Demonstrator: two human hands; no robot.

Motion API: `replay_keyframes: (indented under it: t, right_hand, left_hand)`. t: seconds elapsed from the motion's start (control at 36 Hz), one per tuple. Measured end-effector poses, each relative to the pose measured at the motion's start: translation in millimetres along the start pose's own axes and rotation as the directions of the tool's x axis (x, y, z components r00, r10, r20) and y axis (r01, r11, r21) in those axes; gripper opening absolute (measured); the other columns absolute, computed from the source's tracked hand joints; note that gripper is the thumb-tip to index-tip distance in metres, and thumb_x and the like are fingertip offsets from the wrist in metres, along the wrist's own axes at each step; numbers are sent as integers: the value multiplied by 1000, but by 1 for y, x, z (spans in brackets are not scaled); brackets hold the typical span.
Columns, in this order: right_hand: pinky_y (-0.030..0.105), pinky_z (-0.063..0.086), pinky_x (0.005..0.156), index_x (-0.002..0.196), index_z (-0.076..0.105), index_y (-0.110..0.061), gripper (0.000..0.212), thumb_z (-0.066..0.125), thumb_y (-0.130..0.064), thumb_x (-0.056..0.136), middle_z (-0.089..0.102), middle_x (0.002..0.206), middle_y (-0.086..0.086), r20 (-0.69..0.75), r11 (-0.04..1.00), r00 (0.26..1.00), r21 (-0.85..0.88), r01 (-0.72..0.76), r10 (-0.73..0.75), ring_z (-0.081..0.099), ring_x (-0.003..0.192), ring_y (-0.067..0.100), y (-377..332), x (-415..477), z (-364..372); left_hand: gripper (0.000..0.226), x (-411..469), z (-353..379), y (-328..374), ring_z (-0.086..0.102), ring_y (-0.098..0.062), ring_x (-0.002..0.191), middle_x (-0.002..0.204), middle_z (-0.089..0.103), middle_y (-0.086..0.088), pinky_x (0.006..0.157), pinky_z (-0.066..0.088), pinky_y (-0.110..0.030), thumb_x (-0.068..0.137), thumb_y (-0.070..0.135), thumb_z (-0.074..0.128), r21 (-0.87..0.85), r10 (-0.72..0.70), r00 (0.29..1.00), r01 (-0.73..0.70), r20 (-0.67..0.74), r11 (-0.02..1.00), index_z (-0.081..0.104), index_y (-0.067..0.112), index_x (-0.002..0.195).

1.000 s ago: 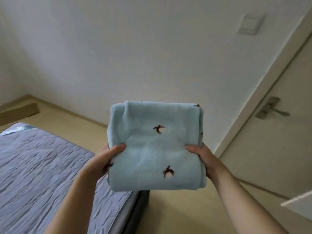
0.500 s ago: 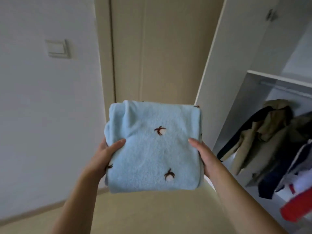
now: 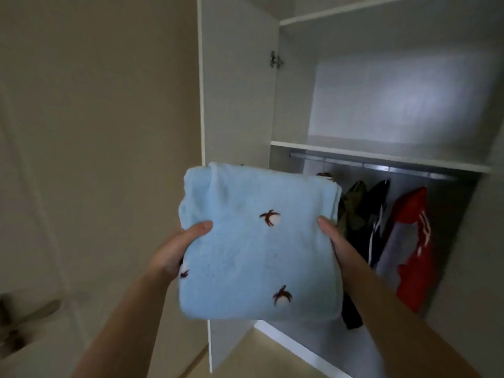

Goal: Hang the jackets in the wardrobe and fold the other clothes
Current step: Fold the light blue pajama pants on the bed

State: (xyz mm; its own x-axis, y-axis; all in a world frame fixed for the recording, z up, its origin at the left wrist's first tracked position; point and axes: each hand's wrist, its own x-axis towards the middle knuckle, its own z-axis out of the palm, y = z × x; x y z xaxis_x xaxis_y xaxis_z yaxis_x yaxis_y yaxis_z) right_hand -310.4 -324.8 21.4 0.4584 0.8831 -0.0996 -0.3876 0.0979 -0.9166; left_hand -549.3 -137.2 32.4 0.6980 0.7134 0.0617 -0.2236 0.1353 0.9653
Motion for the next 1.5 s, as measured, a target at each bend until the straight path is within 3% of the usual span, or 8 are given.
replay_keyframes:
  t: [0.42, 0.69, 1.0, 1.17, 1.28, 1.33, 1.39, 1.5]
  right_hand:
    - [50, 52, 84, 121, 66, -21, 71, 81, -59, 63, 62, 127, 15, -11, 962, 977, 177, 210, -211, 61, 113, 38, -66, 179, -86]
    - [41, 57, 69, 99, 78, -20, 53, 79, -56, 60, 73, 105, 10, -89, 872, 875, 79, 482, -476, 71, 91, 28, -225, 309, -140]
    - [36, 58, 71, 128, 56, -18, 48, 58, -37, 84, 70, 113, 9, -241, 796, 759, -186, 576, -605, 70, 93, 26, -379, 452, -202]
    - [54, 43, 102, 136, 49, -13, 50, 59, -29, 90, 60, 127, 16, -293, 728, 670, -352, 588, -682, 59, 115, 37, -433, 545, -260]
    - [47, 51, 91, 133, 50, -5, 47, 58, -25, 91, 62, 121, 22, -427, 826, 723, -425, 370, -543, 62, 106, 37, -433, 613, -305]
    - [47, 51, 89, 132, 51, -2, 51, 58, -32, 92, 63, 117, 23, -536, 901, 800, -433, 13, -269, 61, 105, 37, -420, 640, -328]
    - [50, 46, 99, 130, 53, -2, 53, 59, -38, 91, 62, 120, 22, -577, 832, 812, -490, -260, -86, 59, 108, 35, -418, 658, -344]
    - [55, 44, 99, 144, 34, -11, 66, 57, -43, 91, 47, 139, 18, -593, 646, 794, -660, -383, -134, 51, 120, 37, -440, 676, -335]
  left_hand:
    - [48, 289, 102, 82, 71, -23, 92, 104, 73, -5, 65, 56, -28, 67, 11, 69, -7, 274, 853, -302, 444, 953, 64, 19, 114]
    - [55, 475, 196, 140, 70, -21, 91, 105, 72, -6, 71, 57, -26, 66, 14, 64, -101, 397, 790, -398, 468, 912, 60, 12, 120]
    - [31, 694, 263, 162, 72, -19, 79, 92, 75, -4, 56, 56, -24, 73, 21, 67, -79, 247, 856, -237, 455, 968, 67, 16, 103]
    - [19, 810, 308, 147, 70, -18, 60, 73, 73, -6, 49, 54, -23, 91, 12, 50, -40, 158, 874, -157, 459, 987, 63, 9, 104]
    - [23, 889, 318, 103, 65, -21, 56, 67, 70, -10, 54, 51, -23, 91, 11, 51, 201, -4, 931, -74, 365, 977, 62, 2, 110]
    - [35, 919, 318, 77, 64, -22, 69, 86, 72, -16, 63, 49, -25, 93, 19, 55, 551, -116, 952, -63, 285, 832, 60, -3, 119]
    - [51, 938, 321, 66, 56, -25, 112, 137, 53, -14, 90, 42, -28, 95, 35, 54, 905, -169, 960, -140, 224, 402, 49, 4, 135]
    - [73, 948, 350, 80, 43, -30, 131, 147, 38, -16, 103, 38, -34, 88, 47, 55, 959, 51, 958, -279, 281, -45, 32, 6, 144]
